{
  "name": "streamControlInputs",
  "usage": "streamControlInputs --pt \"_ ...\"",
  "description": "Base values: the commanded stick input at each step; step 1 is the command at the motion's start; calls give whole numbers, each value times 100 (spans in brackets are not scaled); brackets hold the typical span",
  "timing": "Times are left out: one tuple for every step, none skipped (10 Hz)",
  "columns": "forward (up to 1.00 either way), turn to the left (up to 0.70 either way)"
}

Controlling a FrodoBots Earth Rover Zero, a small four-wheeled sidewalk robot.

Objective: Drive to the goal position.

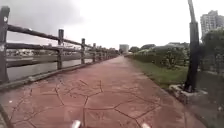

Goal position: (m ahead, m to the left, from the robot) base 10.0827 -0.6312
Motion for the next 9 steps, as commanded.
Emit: streamControlInputs --pt "70 3" --pt "70 1" --pt "70 0" --pt "70 0" --pt "70 0" --pt "70 0" --pt "70 0" --pt "70 0" --pt "70 0"
